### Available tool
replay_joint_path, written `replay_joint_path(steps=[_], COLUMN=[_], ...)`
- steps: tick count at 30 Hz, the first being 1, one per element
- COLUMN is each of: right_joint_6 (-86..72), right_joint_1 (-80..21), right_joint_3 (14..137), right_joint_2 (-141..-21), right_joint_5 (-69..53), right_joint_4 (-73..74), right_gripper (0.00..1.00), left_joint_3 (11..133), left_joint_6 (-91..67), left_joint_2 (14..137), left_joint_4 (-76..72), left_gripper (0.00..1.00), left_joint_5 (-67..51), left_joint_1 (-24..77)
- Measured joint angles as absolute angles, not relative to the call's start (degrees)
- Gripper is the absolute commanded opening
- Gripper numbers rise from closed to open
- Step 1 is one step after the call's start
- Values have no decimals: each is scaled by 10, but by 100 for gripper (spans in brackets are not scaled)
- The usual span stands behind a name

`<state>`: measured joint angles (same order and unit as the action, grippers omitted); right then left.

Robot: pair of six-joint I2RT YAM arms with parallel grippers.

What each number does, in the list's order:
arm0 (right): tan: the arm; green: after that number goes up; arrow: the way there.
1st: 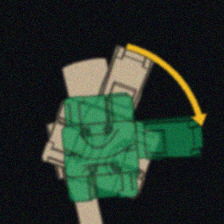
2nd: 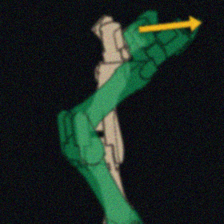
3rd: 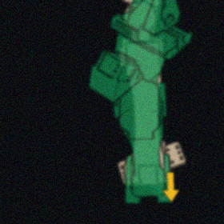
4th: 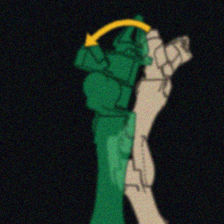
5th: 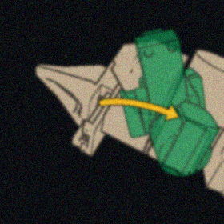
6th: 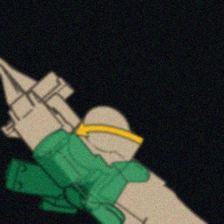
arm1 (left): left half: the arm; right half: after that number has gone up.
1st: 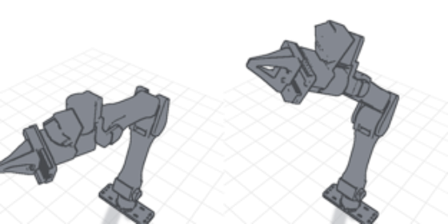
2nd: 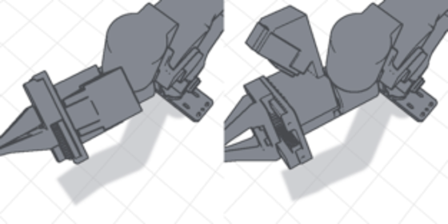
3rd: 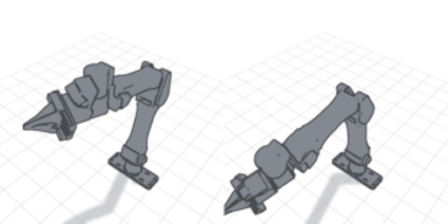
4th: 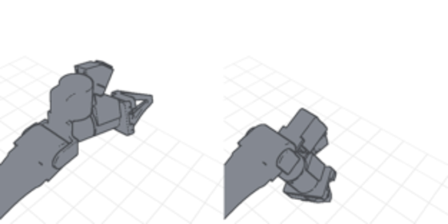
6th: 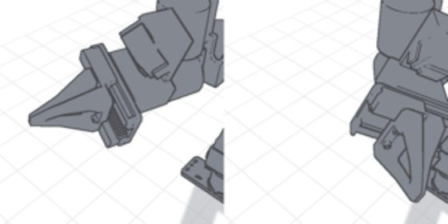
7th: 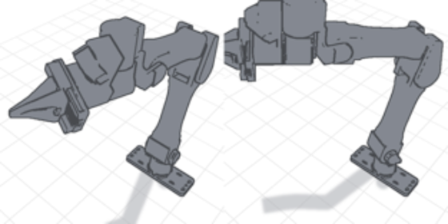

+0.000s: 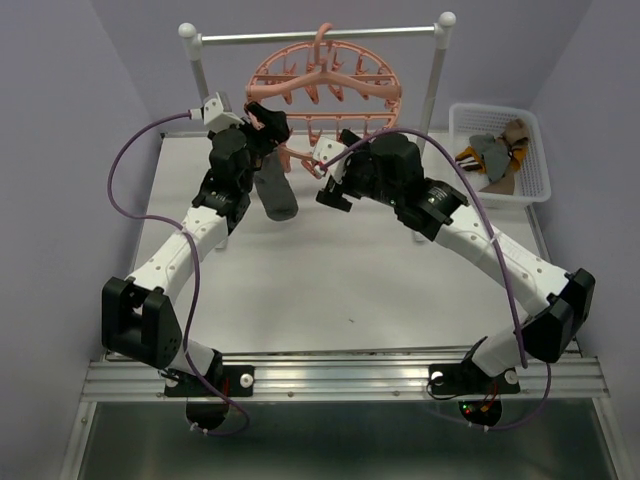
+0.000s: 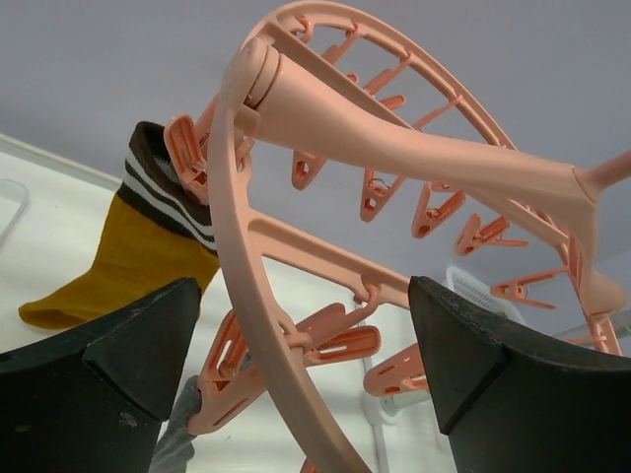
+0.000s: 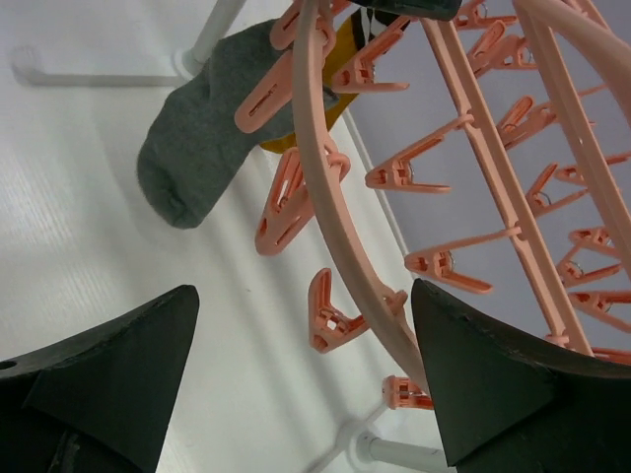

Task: Clip the socks to the hanger
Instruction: Clamp the sock onto the hanger, then open the clamp at the hanger.

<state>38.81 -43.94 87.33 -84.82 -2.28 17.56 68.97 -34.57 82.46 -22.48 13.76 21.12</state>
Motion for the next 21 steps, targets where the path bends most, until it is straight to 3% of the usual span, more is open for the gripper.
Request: replay_joint_path(steps=[5, 14, 21], right_joint_6=[441, 485, 496], right_joint_1=[-417, -401, -401], right_joint_3=[916, 981, 1002], right_joint_2=[-888, -948, -960], right_joint_5=[-53, -64, -84], right_joint_4=[191, 212, 237], right_gripper=[82, 50, 45], left_joint_3=[695, 698, 700], left_joint_6=[-343, -330, -300], left_joint_2=[826, 827, 825], left_joint_4=[-225, -229, -225], left_gripper=[99, 99, 99], left_joint_5=[131, 121, 112], left_joint_1=[206, 200, 197])
